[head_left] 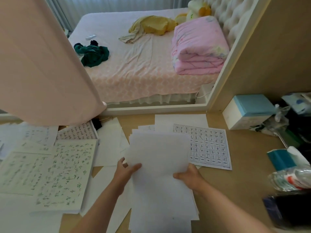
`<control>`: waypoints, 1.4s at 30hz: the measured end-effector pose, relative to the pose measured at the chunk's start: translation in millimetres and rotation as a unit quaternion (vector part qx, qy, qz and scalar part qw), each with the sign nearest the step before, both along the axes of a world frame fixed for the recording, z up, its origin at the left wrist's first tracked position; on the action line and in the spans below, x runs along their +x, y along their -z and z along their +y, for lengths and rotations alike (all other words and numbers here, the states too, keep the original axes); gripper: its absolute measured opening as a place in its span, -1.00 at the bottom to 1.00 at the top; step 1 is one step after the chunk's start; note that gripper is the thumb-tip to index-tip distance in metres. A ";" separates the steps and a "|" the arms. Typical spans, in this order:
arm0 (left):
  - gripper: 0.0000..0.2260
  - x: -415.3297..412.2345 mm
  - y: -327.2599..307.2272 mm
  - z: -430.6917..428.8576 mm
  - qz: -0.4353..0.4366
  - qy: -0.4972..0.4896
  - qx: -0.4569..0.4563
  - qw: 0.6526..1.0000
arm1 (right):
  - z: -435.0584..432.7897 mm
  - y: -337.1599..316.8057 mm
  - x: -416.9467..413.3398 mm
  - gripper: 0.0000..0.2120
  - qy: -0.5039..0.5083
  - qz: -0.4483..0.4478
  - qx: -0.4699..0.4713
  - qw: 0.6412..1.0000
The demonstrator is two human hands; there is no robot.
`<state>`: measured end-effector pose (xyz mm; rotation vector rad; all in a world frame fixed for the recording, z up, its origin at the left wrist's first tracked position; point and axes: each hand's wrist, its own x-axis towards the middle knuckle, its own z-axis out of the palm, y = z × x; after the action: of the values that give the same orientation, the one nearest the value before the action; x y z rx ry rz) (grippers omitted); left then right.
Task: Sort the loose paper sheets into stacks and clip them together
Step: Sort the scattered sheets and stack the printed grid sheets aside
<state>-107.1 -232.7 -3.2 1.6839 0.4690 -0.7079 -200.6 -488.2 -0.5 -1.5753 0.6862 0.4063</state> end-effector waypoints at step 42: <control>-0.74 42.3 -153.9 12.8 -0.448 -0.111 -0.068 0.884 | 71.0 -81.2 59.3 -0.58 0.073 -0.190 -0.077 0.976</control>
<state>-64.7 -219.9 150.7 1.5932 -0.0561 0.2388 -141.3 -417.2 80.7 -1.6764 0.5392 -0.0619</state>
